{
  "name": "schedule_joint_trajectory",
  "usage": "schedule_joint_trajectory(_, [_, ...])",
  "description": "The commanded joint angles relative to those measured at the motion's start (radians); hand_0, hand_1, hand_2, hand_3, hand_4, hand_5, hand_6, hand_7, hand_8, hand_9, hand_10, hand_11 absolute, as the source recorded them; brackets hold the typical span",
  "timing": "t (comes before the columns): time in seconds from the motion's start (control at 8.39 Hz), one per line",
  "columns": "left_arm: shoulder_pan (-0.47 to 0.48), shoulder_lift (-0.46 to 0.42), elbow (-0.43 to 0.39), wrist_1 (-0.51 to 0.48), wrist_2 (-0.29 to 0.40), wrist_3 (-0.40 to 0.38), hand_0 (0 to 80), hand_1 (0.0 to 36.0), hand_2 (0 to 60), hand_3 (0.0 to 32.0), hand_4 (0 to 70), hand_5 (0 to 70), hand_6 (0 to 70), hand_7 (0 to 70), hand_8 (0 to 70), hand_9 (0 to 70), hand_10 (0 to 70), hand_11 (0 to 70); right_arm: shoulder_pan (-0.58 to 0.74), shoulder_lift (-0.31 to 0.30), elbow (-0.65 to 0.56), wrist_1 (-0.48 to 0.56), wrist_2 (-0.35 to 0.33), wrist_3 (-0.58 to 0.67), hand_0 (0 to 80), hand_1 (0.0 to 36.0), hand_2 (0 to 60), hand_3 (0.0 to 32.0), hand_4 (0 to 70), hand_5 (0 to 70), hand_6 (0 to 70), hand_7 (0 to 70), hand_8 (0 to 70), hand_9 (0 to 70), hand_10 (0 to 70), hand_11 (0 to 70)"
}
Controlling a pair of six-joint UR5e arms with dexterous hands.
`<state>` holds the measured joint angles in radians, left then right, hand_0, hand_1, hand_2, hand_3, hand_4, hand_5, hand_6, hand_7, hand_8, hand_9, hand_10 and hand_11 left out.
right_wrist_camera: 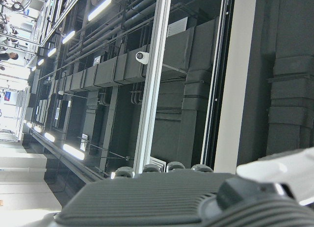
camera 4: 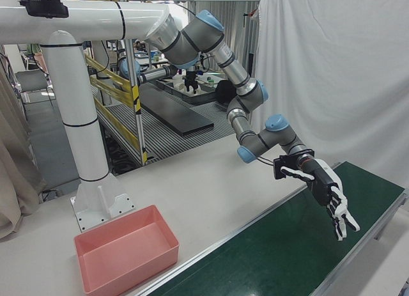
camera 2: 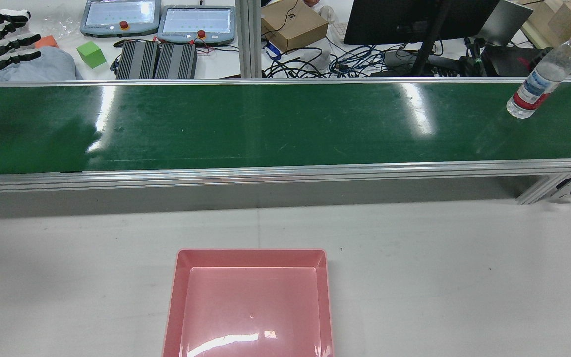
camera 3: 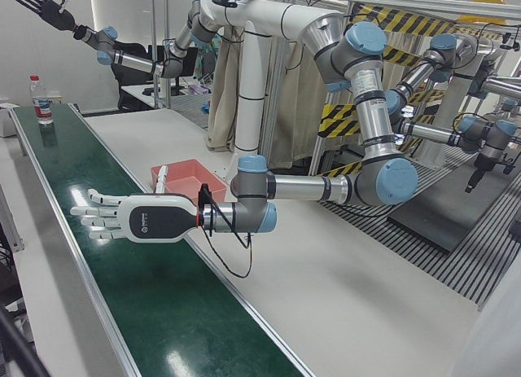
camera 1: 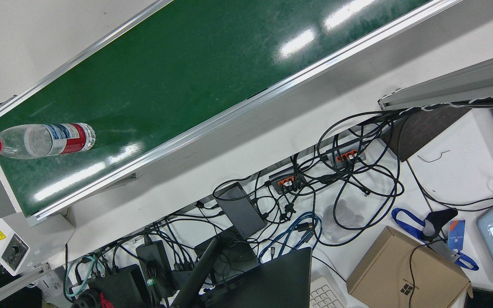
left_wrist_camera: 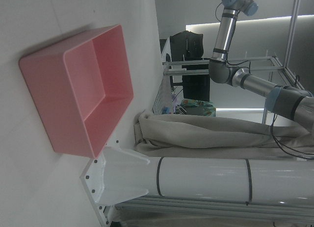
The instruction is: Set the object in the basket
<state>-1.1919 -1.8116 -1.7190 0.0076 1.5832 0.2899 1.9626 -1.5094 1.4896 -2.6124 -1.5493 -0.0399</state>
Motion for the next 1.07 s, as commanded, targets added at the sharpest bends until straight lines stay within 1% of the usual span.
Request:
schedule_joint_trajectory(0.0, [0.000, 0.000, -0.001, 0.000, 0.001, 0.000, 43.2, 0.0, 0.0, 9.8, 2.4, 32.1, 4.9, 2.8, 10.6, 10.7, 8.8, 12.6, 0.001, 0.000, 0.000, 0.000, 0.000, 0.000, 0.0, 0.0, 0.0, 0.0, 0.0, 0.0, 0.0, 0.0, 0.0, 0.0, 0.0, 0.0])
schedule_joint_trajectory(0.12, [0.000, 0.000, -0.001, 0.000, 0.000, 0.000, 43.1, 0.0, 0.0, 9.4, 2.5, 32.0, 4.9, 2.7, 10.9, 11.0, 8.6, 12.4, 0.001, 0.000, 0.000, 0.000, 0.000, 0.000, 0.0, 0.0, 0.0, 0.0, 0.0, 0.0, 0.0, 0.0, 0.0, 0.0, 0.0, 0.0])
schedule_joint_trajectory(0.24, [0.000, 0.000, -0.001, 0.000, 0.001, 0.000, 43.1, 0.0, 0.0, 9.8, 2.2, 32.1, 4.8, 2.7, 10.6, 10.7, 8.6, 12.3, 0.001, 0.000, 0.000, 0.000, 0.000, 0.000, 0.0, 0.0, 0.0, 0.0, 0.0, 0.0, 0.0, 0.0, 0.0, 0.0, 0.0, 0.0])
schedule_joint_trajectory(0.48, [-0.002, 0.000, -0.007, 0.002, 0.001, -0.001, 43.0, 0.0, 0.0, 9.6, 2.1, 32.1, 4.9, 2.8, 10.9, 11.0, 8.7, 12.5, -0.001, 0.000, 0.000, 0.000, 0.000, 0.000, 0.0, 0.0, 0.0, 0.0, 0.0, 0.0, 0.0, 0.0, 0.0, 0.0, 0.0, 0.0])
schedule_joint_trajectory(0.6, [-0.003, 0.001, -0.022, 0.003, 0.001, -0.002, 41.6, 0.0, 0.0, 10.6, 0.0, 31.6, 3.6, 1.8, 8.9, 9.7, 7.9, 11.4, 0.001, 0.000, 0.000, 0.000, 0.000, 0.000, 0.0, 0.0, 0.0, 0.0, 0.0, 0.0, 0.0, 0.0, 0.0, 0.0, 0.0, 0.0])
schedule_joint_trajectory(0.95, [-0.003, 0.008, -0.076, 0.041, 0.001, -0.005, 42.3, 0.0, 0.0, 10.4, 0.0, 31.6, 3.7, 2.0, 8.7, 9.6, 7.5, 10.9, 0.001, 0.000, 0.001, 0.000, 0.000, 0.000, 0.0, 0.0, 0.0, 0.0, 0.0, 0.0, 0.0, 0.0, 0.0, 0.0, 0.0, 0.0])
